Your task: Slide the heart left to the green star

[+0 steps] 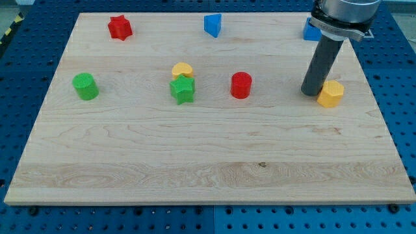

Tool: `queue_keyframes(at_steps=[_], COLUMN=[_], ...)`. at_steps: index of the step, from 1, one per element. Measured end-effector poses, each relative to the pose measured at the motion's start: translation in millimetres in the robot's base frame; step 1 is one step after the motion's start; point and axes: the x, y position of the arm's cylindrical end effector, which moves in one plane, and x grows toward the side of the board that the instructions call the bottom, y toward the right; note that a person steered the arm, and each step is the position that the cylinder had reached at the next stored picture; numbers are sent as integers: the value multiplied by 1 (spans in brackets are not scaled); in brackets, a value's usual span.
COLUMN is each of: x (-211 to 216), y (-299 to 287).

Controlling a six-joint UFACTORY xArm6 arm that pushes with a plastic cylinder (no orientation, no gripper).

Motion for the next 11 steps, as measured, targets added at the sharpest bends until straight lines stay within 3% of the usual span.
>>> queue_keyframes(at_steps=[1,3,4,5,6,7,11], x=[1,1,1,-9,-54,-69,-55], y=[6,-56,-57,-79,-103,-149,-226])
